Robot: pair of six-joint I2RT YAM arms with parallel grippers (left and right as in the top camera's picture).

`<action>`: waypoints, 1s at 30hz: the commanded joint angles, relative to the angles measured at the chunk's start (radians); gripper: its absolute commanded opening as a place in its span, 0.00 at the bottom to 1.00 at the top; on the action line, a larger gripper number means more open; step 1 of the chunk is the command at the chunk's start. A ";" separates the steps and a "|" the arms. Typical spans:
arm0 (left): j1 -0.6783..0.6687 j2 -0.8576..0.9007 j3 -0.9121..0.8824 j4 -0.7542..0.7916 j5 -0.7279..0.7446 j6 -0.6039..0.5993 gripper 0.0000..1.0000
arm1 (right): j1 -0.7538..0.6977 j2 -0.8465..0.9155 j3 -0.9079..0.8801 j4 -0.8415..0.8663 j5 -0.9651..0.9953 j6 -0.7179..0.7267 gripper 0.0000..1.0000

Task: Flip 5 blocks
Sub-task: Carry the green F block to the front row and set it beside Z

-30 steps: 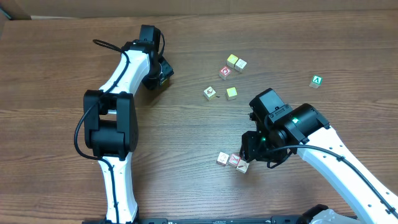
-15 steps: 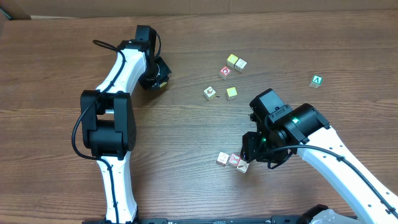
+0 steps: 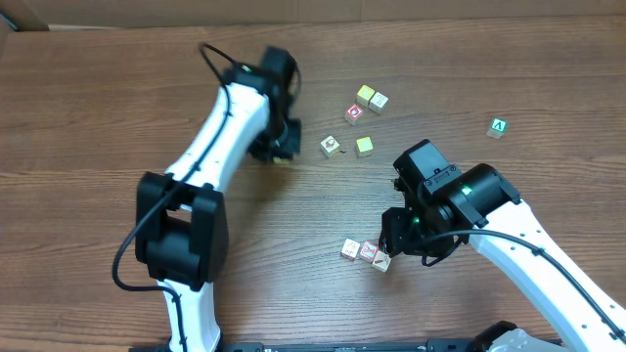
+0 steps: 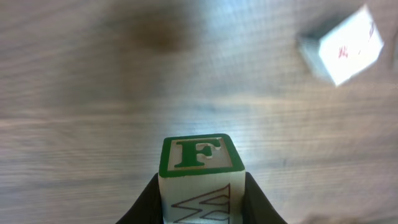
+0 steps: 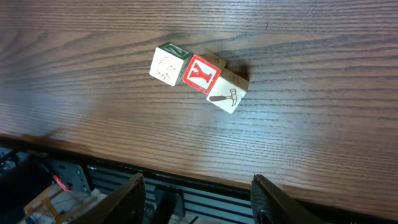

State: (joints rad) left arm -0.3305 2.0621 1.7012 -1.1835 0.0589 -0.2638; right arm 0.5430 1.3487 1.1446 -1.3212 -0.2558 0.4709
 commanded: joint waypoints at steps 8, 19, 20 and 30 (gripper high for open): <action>-0.143 -0.270 -0.537 0.285 0.101 0.030 0.04 | -0.001 -0.089 0.029 -0.020 0.000 -0.001 0.56; -0.298 -0.414 -0.812 0.482 0.146 -0.025 0.04 | -0.001 -0.089 0.029 -0.021 0.000 -0.001 0.56; -0.312 -0.414 -0.828 0.504 0.146 -0.032 0.04 | -0.001 -0.089 0.029 -0.021 0.000 -0.001 0.56; -0.327 -0.414 -0.833 0.587 0.185 -0.028 0.05 | -0.001 -0.089 0.029 -0.020 0.000 0.000 0.56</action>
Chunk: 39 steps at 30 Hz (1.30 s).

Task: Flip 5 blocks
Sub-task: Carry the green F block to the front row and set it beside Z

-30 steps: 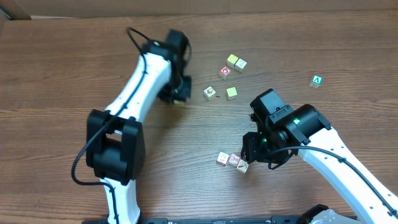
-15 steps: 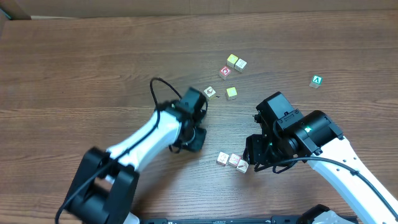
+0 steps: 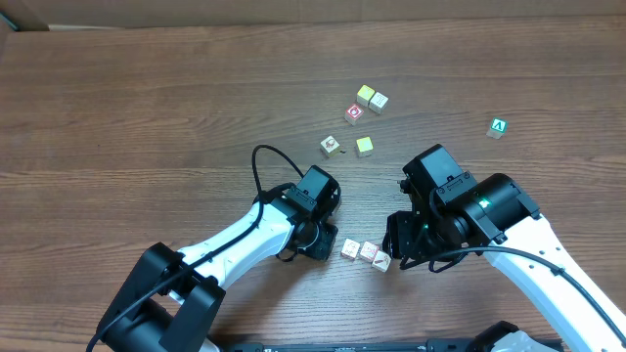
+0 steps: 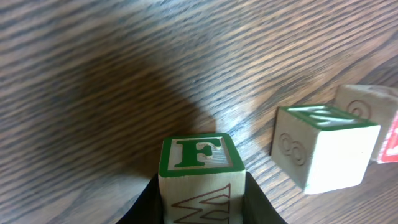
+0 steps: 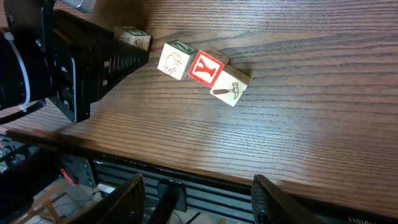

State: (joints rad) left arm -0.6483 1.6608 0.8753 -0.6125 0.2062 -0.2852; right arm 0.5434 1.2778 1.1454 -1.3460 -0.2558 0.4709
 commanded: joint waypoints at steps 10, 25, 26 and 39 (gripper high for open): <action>-0.039 -0.013 -0.007 0.035 0.056 -0.007 0.08 | -0.002 -0.018 0.029 0.005 0.000 -0.001 0.56; -0.062 -0.013 -0.009 0.034 0.045 -0.014 0.30 | -0.002 -0.018 0.029 -0.003 0.000 -0.001 0.56; -0.062 -0.013 -0.009 0.034 0.045 -0.015 0.32 | -0.002 -0.018 0.029 -0.003 0.000 -0.001 0.56; -0.060 -0.013 -0.009 0.027 0.044 -0.015 0.36 | -0.002 -0.018 0.029 -0.002 0.000 -0.001 0.56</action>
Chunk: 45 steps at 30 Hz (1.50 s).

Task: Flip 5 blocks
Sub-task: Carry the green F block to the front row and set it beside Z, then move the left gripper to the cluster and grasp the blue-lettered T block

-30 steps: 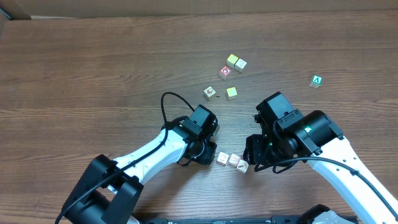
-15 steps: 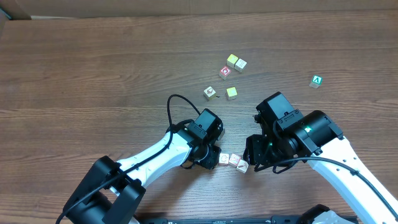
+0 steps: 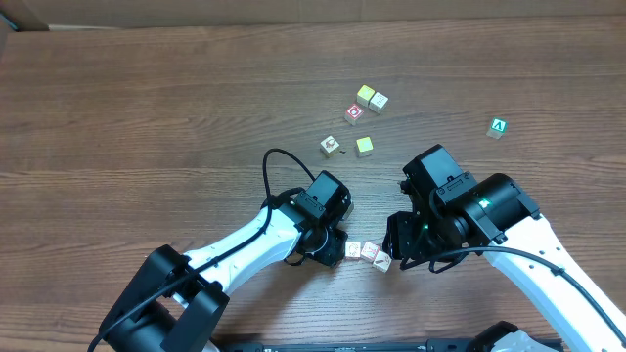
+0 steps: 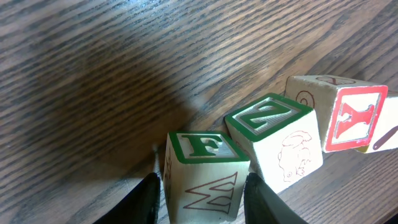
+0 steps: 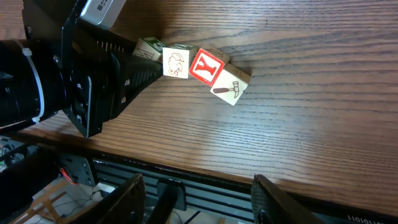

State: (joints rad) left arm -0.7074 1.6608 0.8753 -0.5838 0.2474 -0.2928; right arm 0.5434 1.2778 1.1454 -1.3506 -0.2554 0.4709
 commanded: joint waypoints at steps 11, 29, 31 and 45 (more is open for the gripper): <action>0.002 -0.054 0.080 -0.059 -0.032 -0.048 0.51 | -0.002 -0.018 0.029 0.002 -0.001 -0.001 0.56; 0.218 0.174 0.502 -0.077 -0.169 0.029 0.64 | -0.002 -0.018 0.029 0.025 -0.001 -0.001 0.57; 0.218 0.305 0.665 -0.147 -0.174 0.018 0.65 | -0.002 -0.018 0.029 0.021 -0.001 -0.001 0.57; 0.249 0.576 0.915 -0.250 -0.178 -0.438 0.53 | -0.002 -0.018 0.029 0.013 -0.001 -0.006 0.58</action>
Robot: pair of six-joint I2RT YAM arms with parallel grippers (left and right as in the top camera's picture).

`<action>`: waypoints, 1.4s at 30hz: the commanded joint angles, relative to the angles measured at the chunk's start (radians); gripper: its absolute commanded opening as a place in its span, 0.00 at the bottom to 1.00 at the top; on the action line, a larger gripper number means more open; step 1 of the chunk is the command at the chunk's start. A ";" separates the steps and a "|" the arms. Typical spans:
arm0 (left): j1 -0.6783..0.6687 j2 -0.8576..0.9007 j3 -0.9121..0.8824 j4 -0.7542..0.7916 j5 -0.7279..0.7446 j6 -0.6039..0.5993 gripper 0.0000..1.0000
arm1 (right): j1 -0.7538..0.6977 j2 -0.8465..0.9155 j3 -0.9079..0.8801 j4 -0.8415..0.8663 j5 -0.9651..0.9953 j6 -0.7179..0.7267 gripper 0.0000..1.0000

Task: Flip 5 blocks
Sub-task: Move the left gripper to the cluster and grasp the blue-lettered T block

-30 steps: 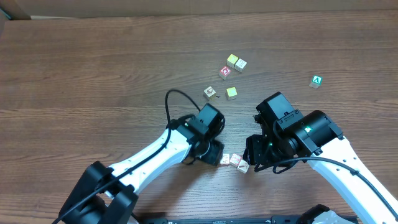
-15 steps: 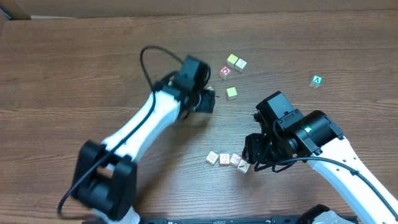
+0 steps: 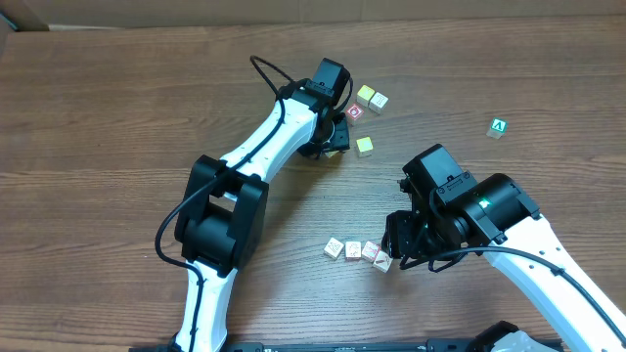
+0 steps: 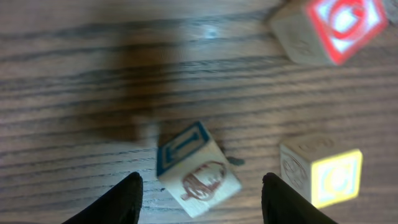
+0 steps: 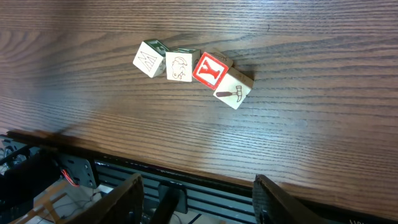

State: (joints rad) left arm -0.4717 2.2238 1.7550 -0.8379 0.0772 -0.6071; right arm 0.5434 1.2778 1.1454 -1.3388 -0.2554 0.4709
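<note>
My left gripper [image 3: 331, 135] [image 4: 202, 205] is open at the far cluster of blocks, its fingers [image 4: 127, 199] on either side of a block with a blue letter and a brown picture [image 4: 198, 168]. Close by lie a red-circle block [image 4: 333, 28] and a yellow block [image 4: 320, 174]. Near the front edge, several blocks form a row [image 3: 357, 252]: a zigzag-faced one [image 5: 148, 59], a rabbit one [image 5: 180, 65], a red Y [image 5: 209, 70] and a hammer one [image 5: 233, 90]. My right gripper [image 3: 403, 244] [image 5: 199, 205] hangs open and empty beside that row.
Two more blocks [image 3: 372, 98] sit at the back of the far cluster. A green A block [image 3: 499, 127] lies alone at the far right. The wooden table [image 3: 117, 147] ends at its front edge [image 5: 186, 171], just below the row.
My left gripper has left the front row and is now open over the blue-lettered block in the far cluster. The F block stays at the row's left end. My right arm is unchanged.
My left gripper was shut on the green F block near the far cluster. Then it held that block low beside the front row. Then the block stood against the Z block with the jaws apart. Now the row is one block longer and the gripper is back at the cluster.
</note>
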 commanded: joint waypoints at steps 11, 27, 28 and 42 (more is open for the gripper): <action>0.014 0.092 0.035 0.000 0.051 -0.206 0.41 | -0.002 -0.018 0.029 -0.027 -0.001 -0.017 0.57; 0.058 0.014 0.148 -0.203 0.012 0.053 0.04 | -0.002 -0.018 0.029 -0.026 0.000 -0.020 0.57; 0.058 -0.013 0.148 -0.227 -0.008 0.087 0.04 | -0.002 -0.018 0.029 -0.025 0.000 -0.020 0.57; -0.027 -0.293 -0.094 -0.431 -0.222 0.166 0.05 | -0.002 -0.018 0.028 -0.035 -0.001 -0.020 0.57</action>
State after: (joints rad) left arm -0.4679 1.9892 1.7908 -1.2892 -0.1089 -0.4679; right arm 0.5434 1.2778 1.1458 -1.3746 -0.2558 0.4595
